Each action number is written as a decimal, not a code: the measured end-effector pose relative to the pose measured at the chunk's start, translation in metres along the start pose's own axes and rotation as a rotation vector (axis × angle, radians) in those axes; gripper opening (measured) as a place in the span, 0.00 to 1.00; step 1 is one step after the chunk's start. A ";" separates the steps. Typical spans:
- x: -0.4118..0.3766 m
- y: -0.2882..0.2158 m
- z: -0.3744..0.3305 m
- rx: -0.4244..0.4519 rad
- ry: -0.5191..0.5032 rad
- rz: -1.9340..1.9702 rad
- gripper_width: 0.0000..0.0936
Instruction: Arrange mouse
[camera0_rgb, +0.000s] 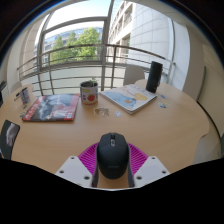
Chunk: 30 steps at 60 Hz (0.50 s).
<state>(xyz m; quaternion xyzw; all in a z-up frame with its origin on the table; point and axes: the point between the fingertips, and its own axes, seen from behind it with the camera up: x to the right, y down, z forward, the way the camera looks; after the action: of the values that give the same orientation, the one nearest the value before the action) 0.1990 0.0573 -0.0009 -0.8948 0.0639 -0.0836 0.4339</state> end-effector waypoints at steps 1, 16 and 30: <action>0.000 -0.004 -0.004 0.006 0.008 0.001 0.43; -0.042 -0.143 -0.150 0.267 0.099 0.060 0.43; -0.219 -0.215 -0.257 0.420 -0.030 0.123 0.43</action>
<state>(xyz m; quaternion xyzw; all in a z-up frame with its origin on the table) -0.0592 0.0338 0.3045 -0.7803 0.0931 -0.0555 0.6159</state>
